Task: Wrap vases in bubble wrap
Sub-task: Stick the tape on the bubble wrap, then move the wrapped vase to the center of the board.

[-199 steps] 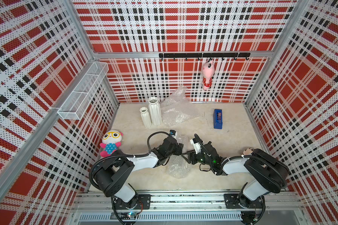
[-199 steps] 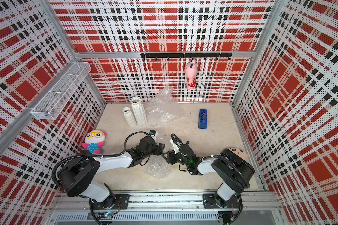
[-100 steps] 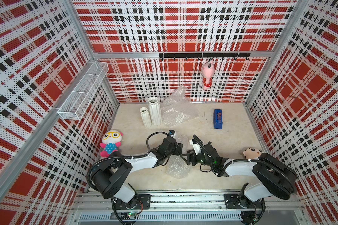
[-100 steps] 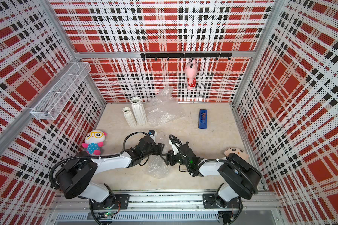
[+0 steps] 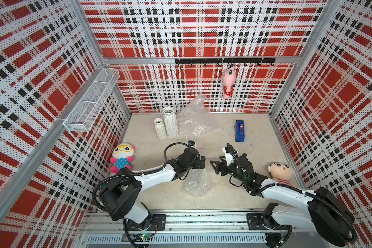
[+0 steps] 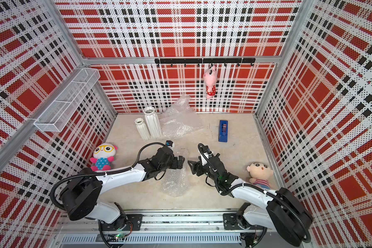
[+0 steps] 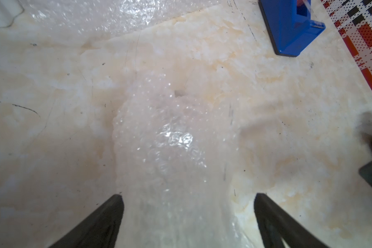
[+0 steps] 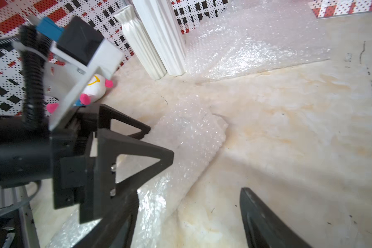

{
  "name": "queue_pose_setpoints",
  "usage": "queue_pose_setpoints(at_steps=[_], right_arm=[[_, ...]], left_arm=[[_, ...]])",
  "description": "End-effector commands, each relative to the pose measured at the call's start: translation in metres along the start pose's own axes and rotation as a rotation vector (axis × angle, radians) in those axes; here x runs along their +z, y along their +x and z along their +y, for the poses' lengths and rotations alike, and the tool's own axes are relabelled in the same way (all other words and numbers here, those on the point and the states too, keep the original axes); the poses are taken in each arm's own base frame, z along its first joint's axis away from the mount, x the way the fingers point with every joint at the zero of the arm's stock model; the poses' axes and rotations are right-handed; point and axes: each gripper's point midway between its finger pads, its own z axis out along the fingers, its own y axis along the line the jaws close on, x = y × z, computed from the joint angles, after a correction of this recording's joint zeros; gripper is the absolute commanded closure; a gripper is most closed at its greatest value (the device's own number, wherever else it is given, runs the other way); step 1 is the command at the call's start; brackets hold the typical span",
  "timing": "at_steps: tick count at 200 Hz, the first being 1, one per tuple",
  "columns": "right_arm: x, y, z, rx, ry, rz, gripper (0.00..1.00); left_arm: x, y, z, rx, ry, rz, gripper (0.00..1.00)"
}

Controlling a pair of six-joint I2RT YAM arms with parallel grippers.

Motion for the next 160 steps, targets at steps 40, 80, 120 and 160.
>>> queue_pose_setpoints(at_steps=[40,80,120,160], right_arm=[[-0.003,0.009,-0.014,-0.019,0.053,0.004,0.22],[-0.001,0.01,-0.012,-0.01,0.04,0.0,0.22],[-0.001,0.01,-0.013,-0.015,0.043,-0.004,0.22],[-0.002,0.007,-0.013,-0.028,0.05,-0.009,0.22]], left_arm=[[0.004,0.025,-0.009,0.102,-0.142,0.187,0.02],[0.008,0.041,-0.003,0.138,-0.239,0.27,0.02],[0.012,0.053,-0.001,0.164,-0.272,0.313,0.02],[0.017,0.062,0.01,0.174,-0.315,0.34,0.02]])
